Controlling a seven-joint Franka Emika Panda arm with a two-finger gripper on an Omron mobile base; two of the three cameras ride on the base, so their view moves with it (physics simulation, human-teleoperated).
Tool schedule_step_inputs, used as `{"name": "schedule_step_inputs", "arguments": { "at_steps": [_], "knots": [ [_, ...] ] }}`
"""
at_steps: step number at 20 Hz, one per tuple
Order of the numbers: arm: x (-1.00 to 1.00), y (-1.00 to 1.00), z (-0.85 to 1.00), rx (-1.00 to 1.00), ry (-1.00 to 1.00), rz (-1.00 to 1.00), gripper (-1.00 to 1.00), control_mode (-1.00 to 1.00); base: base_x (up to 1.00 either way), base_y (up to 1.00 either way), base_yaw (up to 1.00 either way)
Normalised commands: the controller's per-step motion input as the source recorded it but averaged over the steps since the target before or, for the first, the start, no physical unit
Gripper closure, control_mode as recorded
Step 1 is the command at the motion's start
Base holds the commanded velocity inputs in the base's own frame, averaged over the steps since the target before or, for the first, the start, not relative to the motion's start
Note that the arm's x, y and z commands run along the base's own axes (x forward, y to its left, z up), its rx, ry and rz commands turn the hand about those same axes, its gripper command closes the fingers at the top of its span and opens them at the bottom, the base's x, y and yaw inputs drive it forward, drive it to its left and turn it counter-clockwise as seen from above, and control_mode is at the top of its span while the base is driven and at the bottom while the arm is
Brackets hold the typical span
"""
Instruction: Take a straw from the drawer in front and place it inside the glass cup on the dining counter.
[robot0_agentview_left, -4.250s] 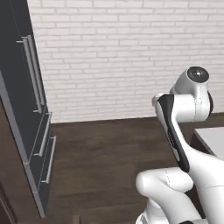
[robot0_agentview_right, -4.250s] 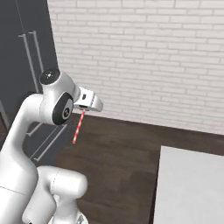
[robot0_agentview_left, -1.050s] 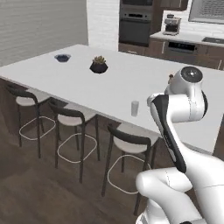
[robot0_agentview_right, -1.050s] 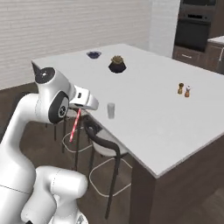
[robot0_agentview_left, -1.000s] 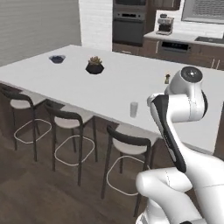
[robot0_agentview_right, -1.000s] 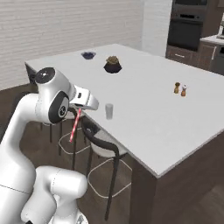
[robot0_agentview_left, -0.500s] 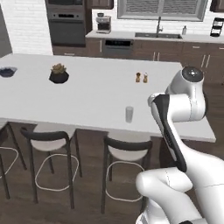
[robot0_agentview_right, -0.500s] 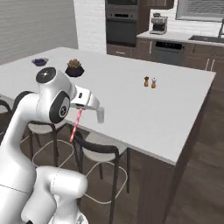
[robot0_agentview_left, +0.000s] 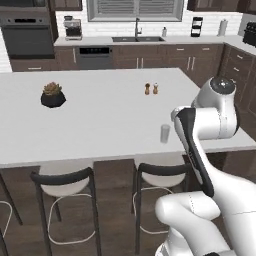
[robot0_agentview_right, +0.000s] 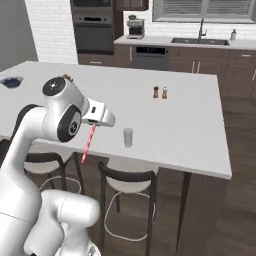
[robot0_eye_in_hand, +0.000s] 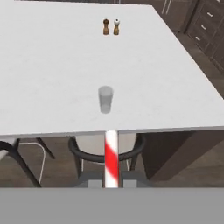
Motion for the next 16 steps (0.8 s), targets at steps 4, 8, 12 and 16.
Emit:
{"name": "schedule_step_inputs", "arguments": {
  "at_steps": [4, 8, 12, 16],
  "knots": [
    [0.0, 0.0, 0.0, 0.0, 0.0, 0.0, 1.0, 1.0, 0.62, 0.53, -0.27],
    [0.0, 0.0, 0.0, 0.0, 0.0, 0.0, 1.0, 1.0, 0.8, 0.37, -0.21],
    [0.0, 0.0, 0.0, 0.0, 0.0, 0.0, 1.0, 1.0, 0.92, 0.29, -0.16],
    [0.0, 0.0, 0.0, 0.0, 0.0, 0.0, 1.0, 1.0, 0.99, 0.17, -0.15]
  ]
}}
